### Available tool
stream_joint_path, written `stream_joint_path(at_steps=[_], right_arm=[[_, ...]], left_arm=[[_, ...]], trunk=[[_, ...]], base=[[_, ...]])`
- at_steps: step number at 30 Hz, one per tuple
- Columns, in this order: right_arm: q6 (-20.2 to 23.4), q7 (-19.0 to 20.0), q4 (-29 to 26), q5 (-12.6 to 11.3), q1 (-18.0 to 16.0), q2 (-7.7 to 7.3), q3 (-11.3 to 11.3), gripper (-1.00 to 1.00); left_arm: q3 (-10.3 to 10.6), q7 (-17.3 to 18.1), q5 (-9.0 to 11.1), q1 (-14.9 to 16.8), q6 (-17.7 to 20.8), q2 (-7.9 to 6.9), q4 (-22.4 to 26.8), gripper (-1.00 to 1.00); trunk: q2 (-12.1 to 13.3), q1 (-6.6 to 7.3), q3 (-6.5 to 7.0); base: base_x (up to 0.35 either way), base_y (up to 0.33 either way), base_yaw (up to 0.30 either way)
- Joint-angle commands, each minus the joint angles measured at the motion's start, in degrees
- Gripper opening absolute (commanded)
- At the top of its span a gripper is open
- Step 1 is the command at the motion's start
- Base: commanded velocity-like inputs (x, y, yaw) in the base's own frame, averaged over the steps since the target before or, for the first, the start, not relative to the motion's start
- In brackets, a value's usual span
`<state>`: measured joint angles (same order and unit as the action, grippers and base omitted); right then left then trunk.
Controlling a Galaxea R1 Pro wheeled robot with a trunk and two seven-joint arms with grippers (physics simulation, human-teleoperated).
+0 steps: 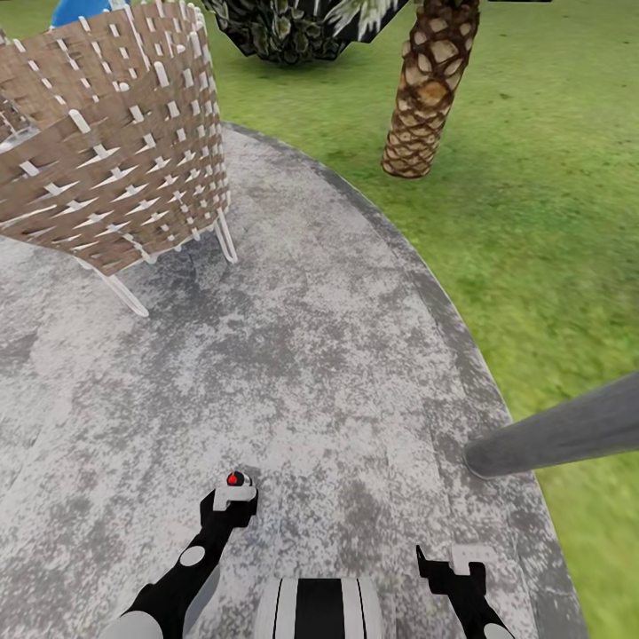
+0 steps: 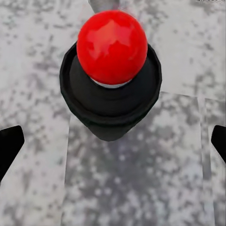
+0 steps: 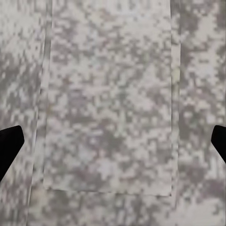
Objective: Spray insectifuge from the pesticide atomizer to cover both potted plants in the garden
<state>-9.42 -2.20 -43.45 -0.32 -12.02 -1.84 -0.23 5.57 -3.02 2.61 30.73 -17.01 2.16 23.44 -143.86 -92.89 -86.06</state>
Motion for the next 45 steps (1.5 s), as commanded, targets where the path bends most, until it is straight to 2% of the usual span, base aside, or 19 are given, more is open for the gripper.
stream_joint_path(at_steps=[1,18,27,45], right_arm=[[-0.2,-0.2,0.0,0.0,0.0,-0.01,0.1,1.0],[-0.2,-0.2,0.0,0.0,0.0,-0.01,0.0,1.0],[-0.2,-0.2,0.0,0.0,0.0,-0.01,0.0,1.0],[-0.2,-0.2,0.1,0.0,0.0,-0.01,0.0,1.0]], left_arm=[[0.4,-0.3,0.3,0.0,-0.2,-0.04,-0.1,1.0],[0.3,-0.3,0.3,0.0,-0.2,-0.05,0.0,1.0],[0.3,-0.3,0.4,0.0,-0.3,-0.11,0.0,1.0],[0.3,-0.3,0.4,-0.1,-0.3,-0.31,0.0,1.0]], trunk=[[0.0,0.0,-0.03],[0.0,0.0,-0.01],[0.0,0.0,0.59],[0.0,0.0,0.9]], base=[[0.024,0.0,0.0],[0.035,0.0,0.0],[0.0,0.0,0.0],[0.0,0.0,0.0]])
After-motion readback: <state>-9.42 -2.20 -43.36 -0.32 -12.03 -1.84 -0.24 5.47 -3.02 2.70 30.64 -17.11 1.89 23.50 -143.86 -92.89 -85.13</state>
